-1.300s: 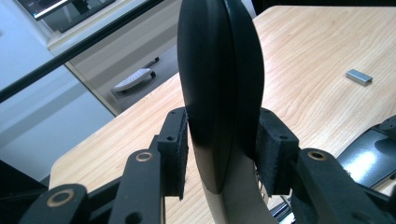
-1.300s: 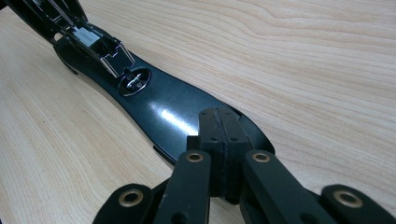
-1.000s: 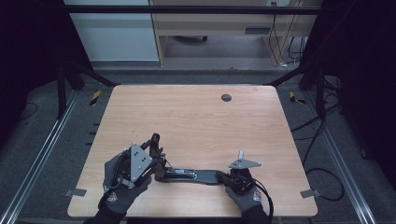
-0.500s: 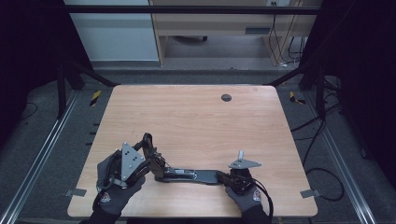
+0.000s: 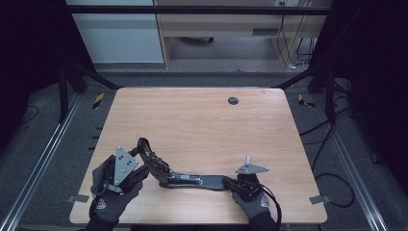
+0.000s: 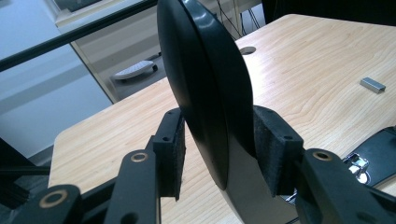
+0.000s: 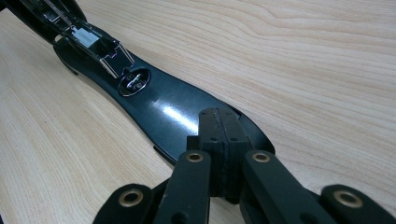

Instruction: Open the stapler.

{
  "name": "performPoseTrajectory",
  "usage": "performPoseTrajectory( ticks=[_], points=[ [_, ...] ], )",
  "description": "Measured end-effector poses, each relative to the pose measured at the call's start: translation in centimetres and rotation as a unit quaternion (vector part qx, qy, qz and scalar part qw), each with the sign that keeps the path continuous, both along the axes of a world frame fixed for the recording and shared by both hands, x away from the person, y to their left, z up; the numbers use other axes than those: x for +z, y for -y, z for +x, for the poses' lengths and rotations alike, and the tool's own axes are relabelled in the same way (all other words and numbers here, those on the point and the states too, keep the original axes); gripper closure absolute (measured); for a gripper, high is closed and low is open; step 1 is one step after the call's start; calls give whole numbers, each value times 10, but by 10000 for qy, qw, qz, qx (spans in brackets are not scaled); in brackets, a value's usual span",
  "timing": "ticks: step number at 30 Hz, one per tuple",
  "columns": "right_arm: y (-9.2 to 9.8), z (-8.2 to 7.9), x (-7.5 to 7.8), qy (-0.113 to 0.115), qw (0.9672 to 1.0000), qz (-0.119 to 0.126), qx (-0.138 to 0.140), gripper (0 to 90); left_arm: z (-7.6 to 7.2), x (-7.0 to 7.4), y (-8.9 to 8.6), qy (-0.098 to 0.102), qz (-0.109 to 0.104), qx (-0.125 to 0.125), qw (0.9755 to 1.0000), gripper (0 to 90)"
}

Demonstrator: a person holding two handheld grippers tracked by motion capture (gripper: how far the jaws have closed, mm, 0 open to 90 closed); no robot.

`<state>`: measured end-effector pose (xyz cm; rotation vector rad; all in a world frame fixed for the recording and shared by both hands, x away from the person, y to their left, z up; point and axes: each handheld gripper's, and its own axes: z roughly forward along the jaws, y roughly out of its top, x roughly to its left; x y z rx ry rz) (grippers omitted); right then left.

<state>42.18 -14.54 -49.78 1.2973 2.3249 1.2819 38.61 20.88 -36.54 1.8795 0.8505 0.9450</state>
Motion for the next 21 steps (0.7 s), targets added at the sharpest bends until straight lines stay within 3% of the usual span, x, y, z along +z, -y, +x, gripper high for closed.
performPoseTrajectory(
  ticks=[11, 14, 17, 21],
  points=[
    [0, 0, 0, 1, 10000, 3, 9, 900, 1, -1, -10, 2, 20, 85, 10000, 544],
    [0, 0, 0, -13, 10000, 7, 4, 900, 1, -4, -24, -194, -230, 215, 9993, 539],
    [0, 0, 0, -8, 10000, 33, 9, 900, 1, -8, -34, -252, -393, 225, 9987, 531],
    [0, 0, 0, 2, 10000, 28, 6, 900, 1, -9, -37, -268, -404, 230, 9986, 525]
  ],
)
